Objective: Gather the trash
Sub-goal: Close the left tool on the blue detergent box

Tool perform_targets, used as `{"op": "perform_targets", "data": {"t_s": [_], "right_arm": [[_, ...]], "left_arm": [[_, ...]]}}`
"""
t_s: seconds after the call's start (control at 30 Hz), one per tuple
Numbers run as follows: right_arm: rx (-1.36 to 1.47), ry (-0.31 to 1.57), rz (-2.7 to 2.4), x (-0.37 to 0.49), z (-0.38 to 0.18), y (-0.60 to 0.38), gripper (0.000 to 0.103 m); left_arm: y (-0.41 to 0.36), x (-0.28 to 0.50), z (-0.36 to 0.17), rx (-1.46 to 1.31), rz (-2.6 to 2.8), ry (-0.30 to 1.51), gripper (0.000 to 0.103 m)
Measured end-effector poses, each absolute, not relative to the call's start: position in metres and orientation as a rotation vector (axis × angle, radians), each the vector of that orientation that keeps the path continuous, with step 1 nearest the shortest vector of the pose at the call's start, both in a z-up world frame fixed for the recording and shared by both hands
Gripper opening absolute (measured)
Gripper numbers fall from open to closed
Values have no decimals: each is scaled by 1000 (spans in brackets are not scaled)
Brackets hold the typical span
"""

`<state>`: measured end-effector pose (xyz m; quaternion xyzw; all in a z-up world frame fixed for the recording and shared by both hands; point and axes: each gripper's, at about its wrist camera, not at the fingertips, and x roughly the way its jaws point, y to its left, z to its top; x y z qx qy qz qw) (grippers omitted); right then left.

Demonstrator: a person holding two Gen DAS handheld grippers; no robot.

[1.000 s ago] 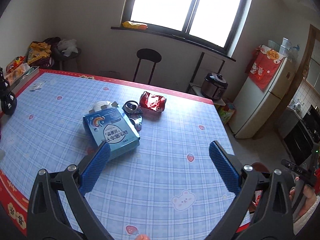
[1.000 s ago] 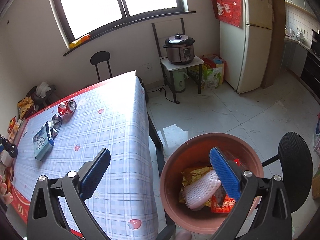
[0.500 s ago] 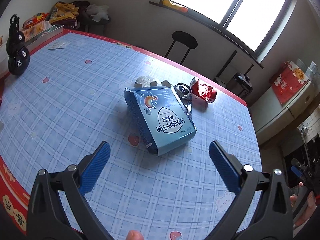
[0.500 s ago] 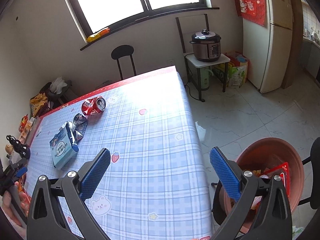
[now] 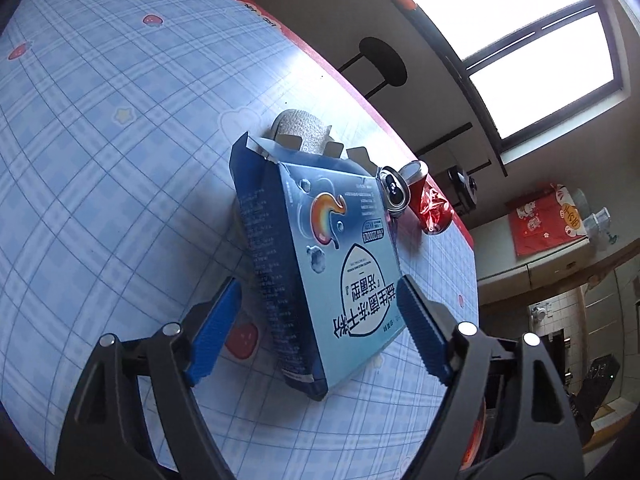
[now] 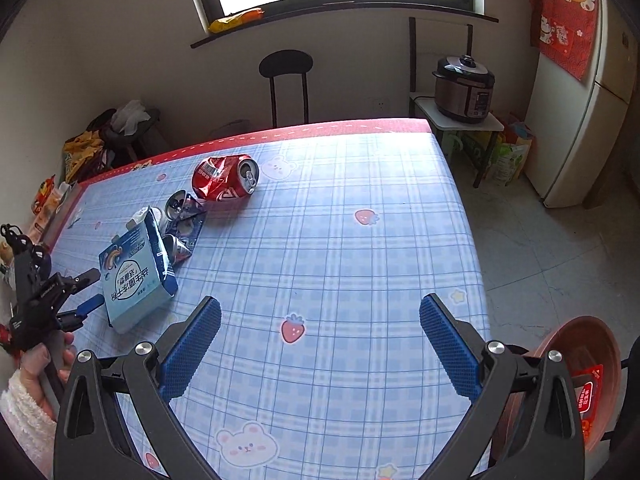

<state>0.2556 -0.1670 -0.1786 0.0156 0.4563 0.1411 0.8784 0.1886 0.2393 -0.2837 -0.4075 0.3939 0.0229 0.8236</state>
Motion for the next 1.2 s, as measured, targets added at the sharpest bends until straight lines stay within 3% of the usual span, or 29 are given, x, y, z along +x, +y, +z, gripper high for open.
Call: {"op": "perform_targets", "data": {"t_s": [0.3,0.43,0.6,0.73,0.83,0.87,0.93,1.07,1.13,1.2], "right_arm": [[7,990,328,268,-193,-143,97],[13,1008,321,272,-200,-142,97],[-3,1029,326,276,-209,-140,97],[-24,1044,331,282,-215,-134,97],[-14,1048,340,287,-217,-128,97],[-8,1048,346,288,-217,-125,97],[-5,1044,358,288,-217,-119,97],[-24,1050,373,289,-220,-113,97],[-28,1054,374,289,-221,-113,97],[-24,1059,371,288,-221,-115,97]], "left_arm": [[241,207,-302,-896,-3,840,79],[235,214,-303,-828,-29,840,73],[228,216,-302,-789,-59,821,81],[220,223,-299,-767,-46,833,81],[220,228,-300,-793,-44,863,67],[220,230,-304,-838,-67,888,56],[216,233,-304,-835,-72,909,58],[197,241,-297,-742,-72,909,74],[190,247,-299,-738,-85,933,55],[187,249,-300,-769,-97,926,52]]}}
